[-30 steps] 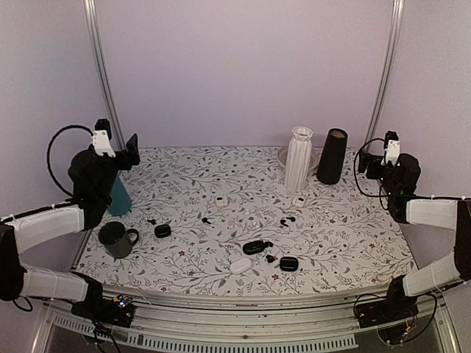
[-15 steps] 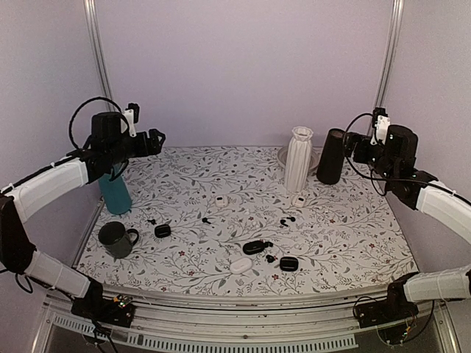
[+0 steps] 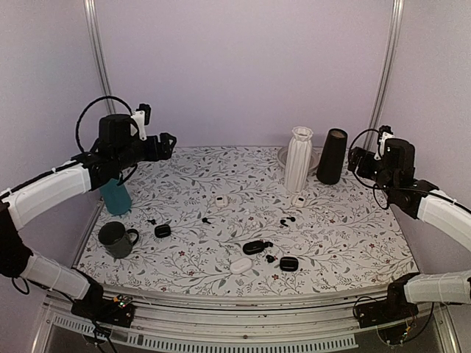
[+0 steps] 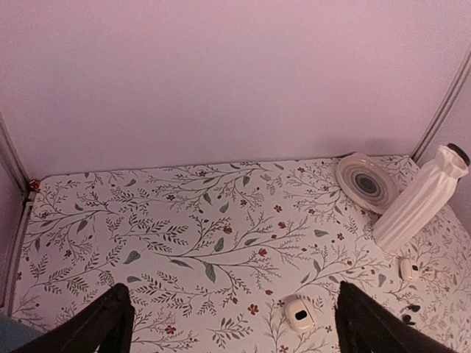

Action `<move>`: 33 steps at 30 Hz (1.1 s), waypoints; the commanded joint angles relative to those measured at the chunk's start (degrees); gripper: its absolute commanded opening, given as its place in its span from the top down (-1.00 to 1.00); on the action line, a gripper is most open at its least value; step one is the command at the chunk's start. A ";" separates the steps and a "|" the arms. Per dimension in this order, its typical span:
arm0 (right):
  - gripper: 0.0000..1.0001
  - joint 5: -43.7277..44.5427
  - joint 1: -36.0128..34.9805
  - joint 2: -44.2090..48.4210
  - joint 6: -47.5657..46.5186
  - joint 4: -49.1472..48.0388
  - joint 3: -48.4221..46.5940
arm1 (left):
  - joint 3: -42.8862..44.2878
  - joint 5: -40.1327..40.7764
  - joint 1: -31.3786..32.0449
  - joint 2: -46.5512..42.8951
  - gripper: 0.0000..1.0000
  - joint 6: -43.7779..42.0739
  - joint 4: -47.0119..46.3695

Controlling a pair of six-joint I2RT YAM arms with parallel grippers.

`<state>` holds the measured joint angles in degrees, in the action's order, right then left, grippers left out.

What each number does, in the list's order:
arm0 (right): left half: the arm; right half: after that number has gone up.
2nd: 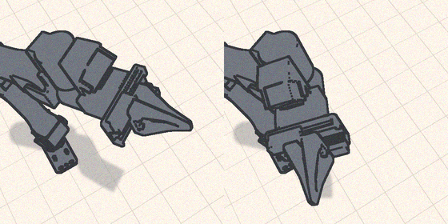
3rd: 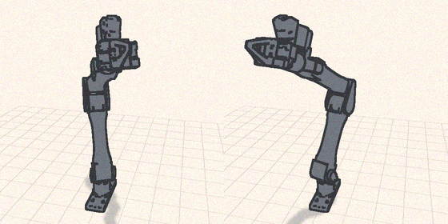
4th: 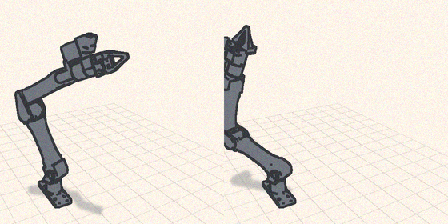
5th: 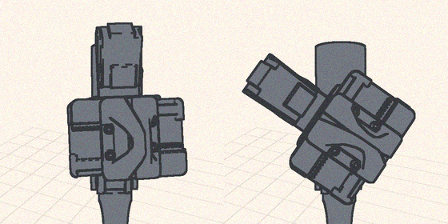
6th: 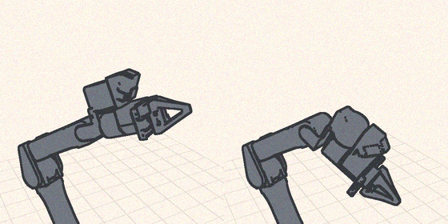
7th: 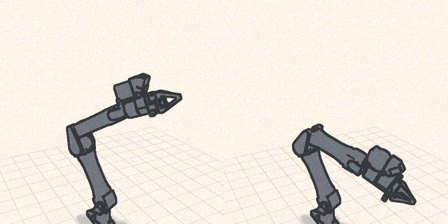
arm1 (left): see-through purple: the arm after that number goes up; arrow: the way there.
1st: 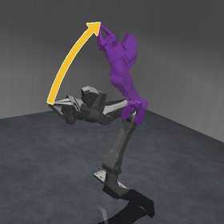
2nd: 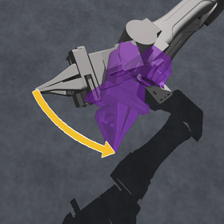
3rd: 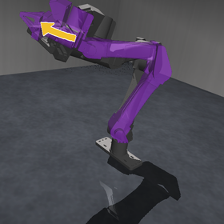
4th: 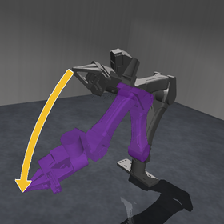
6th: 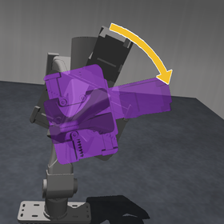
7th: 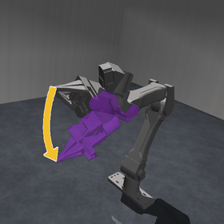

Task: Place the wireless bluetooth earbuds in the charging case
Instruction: Pick up the charging case from the center of the board.

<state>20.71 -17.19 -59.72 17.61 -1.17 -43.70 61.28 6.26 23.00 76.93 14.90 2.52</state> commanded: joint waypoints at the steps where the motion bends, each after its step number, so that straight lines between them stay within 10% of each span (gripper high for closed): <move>1: -0.98 -4.61 0.12 -2.56 1.73 4.57 -2.29 | -2.60 4.00 1.61 -3.18 -0.92 -4.31 -4.18; 16: -0.98 -15.33 0.05 -10.15 6.43 2.42 -0.49 | -6.75 4.24 1.45 -2.48 -0.92 2.96 -7.68; 33: -0.96 -24.11 -11.52 -25.20 12.43 7.39 -1.55 | -8.89 -15.53 11.88 7.72 -0.92 12.79 -12.59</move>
<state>-2.48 -25.63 -81.54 28.29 5.02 -44.18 53.41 -4.29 32.27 82.56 24.18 -5.54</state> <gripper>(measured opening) 0.987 0.960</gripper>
